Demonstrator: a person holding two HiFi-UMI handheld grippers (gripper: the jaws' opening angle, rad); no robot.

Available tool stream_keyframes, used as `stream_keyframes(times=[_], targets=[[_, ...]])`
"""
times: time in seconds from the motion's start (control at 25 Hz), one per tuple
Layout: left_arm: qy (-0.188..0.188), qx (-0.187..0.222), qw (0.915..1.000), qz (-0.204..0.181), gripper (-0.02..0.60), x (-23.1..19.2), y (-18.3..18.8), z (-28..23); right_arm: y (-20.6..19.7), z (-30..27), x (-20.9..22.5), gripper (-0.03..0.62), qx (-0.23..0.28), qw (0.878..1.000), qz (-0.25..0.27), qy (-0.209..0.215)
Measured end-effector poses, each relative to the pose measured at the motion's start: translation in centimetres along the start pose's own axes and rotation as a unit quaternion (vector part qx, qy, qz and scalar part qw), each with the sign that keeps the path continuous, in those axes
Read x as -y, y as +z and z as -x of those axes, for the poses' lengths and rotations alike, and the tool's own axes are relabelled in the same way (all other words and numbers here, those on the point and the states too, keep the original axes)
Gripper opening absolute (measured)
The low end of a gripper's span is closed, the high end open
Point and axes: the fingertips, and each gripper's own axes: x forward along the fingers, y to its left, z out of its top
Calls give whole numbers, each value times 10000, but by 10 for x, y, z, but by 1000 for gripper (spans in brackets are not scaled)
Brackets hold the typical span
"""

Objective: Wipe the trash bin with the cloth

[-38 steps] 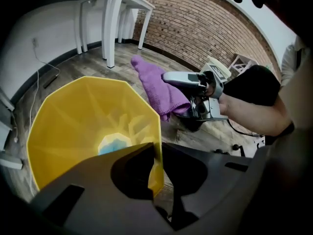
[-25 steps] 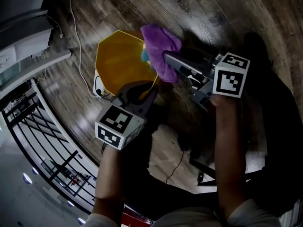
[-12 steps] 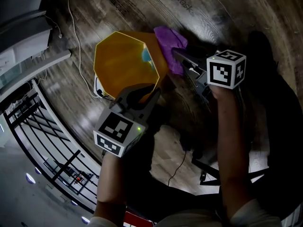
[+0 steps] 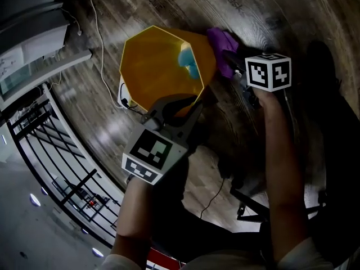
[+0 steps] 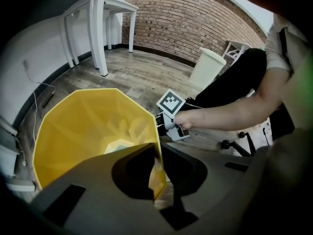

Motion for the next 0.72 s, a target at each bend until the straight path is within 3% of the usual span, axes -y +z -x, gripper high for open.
stream_keyframes(times=[0.08, 0.24, 0.56, 0.72], targets=[[61, -24, 9999, -127, 37, 1, 0, -1, -7, -2, 5, 114, -69, 9999, 3, -149], [264, -225, 9965, -767, 37, 10, 2, -7, -18, -7, 20, 114, -220, 9985, 32, -498], [72, -414, 9879, -1493, 44, 39, 13, -26, -29, -12, 38, 114, -311, 9957, -43, -867], [-33, -555, 9816, -1828, 44, 54, 10, -31, -37, -14, 32, 114, -394, 9955, -87, -853]])
